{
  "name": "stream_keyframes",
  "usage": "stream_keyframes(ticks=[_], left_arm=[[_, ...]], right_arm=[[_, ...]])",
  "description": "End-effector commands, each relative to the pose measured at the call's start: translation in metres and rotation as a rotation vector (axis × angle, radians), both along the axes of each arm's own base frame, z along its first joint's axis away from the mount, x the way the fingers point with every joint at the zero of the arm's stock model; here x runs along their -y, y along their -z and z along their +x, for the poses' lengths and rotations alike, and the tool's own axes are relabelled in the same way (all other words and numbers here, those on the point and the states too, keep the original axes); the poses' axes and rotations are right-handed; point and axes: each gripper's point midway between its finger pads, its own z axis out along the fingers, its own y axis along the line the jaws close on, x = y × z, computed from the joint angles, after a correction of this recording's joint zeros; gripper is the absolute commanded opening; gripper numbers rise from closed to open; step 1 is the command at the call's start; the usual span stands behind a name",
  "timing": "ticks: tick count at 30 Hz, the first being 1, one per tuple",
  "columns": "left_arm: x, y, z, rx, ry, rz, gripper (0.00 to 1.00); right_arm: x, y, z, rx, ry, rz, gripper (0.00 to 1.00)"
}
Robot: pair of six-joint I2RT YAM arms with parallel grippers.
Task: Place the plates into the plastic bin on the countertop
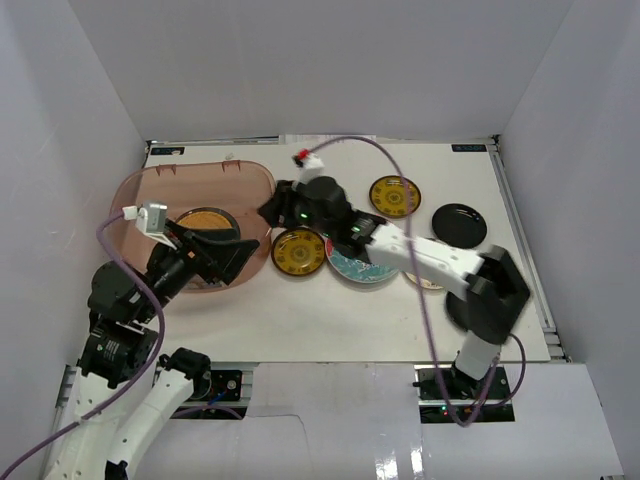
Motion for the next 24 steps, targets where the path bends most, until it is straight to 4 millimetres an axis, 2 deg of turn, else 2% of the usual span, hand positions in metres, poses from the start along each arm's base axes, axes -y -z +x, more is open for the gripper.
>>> stream_keyframes(ticks=[1, 3, 4, 6, 7, 8, 9, 10, 11, 12, 13, 15, 17, 18, 20, 21, 23, 24], left_arm=[[0.013, 0.031, 0.009, -0.127, 0.051, 0.007, 0.98], [0.019, 0.040, 0.012, -0.170, 0.076, -0.001, 0.98], [0.022, 0.050, 0.015, -0.195, 0.088, 0.002, 0.98], [0.027, 0.058, 0.017, -0.209, 0.112, -0.012, 0.98], [0.030, 0.071, 0.021, -0.226, 0.116, -0.008, 0.98], [0.031, 0.079, 0.025, -0.244, 0.114, 0.001, 0.98], [0.031, 0.086, 0.027, -0.260, 0.110, 0.010, 0.98], [0.031, 0.094, 0.030, -0.266, 0.104, 0.028, 0.98], [0.031, 0.096, 0.030, -0.258, 0.103, 0.040, 0.98], [0.030, 0.098, 0.031, -0.238, 0.098, 0.061, 0.98], [0.029, 0.099, 0.030, -0.228, 0.097, 0.074, 0.98], [0.026, 0.096, 0.025, -0.191, 0.097, 0.094, 0.98], [0.023, 0.101, 0.021, -0.177, 0.099, 0.132, 0.98], [0.022, 0.100, 0.018, -0.163, 0.101, 0.141, 0.98], [0.020, 0.108, 0.016, -0.161, 0.097, 0.171, 0.98], [0.019, 0.110, 0.015, -0.159, 0.095, 0.179, 0.98], [0.016, 0.114, 0.013, -0.143, 0.090, 0.199, 0.98], [0.015, 0.117, 0.012, -0.143, 0.087, 0.208, 0.98]], right_arm=[[0.087, -0.005, -0.025, 0.065, 0.099, 0.036, 0.45], [0.130, 0.025, -0.045, 0.011, 0.147, 0.021, 0.25], [0.167, 0.056, -0.072, -0.056, 0.183, 0.030, 0.15], [0.203, 0.085, -0.091, -0.119, 0.251, 0.065, 0.17], [0.231, 0.109, -0.110, -0.155, 0.289, 0.092, 0.25], [0.243, 0.122, -0.117, -0.229, 0.346, 0.158, 0.35], [0.257, 0.130, -0.119, -0.243, 0.399, 0.202, 0.46], [0.272, 0.144, -0.127, -0.252, 0.430, 0.250, 0.65], [0.283, 0.149, -0.123, -0.278, 0.500, 0.308, 0.73], [0.289, 0.143, -0.121, -0.269, 0.526, 0.371, 0.82], [0.296, 0.154, -0.120, -0.282, 0.560, 0.380, 0.83], [0.304, 0.156, -0.114, -0.302, 0.631, 0.422, 0.82], [0.307, 0.154, -0.108, -0.295, 0.661, 0.424, 0.81], [0.306, 0.161, -0.104, -0.304, 0.677, 0.393, 0.80], [0.304, 0.161, -0.096, -0.317, 0.695, 0.386, 0.77], [0.304, 0.177, -0.094, -0.355, 0.713, 0.344, 0.75], [0.299, 0.173, -0.082, -0.375, 0.727, 0.395, 0.69], [0.300, 0.191, -0.080, -0.421, 0.758, 0.365, 0.63]])
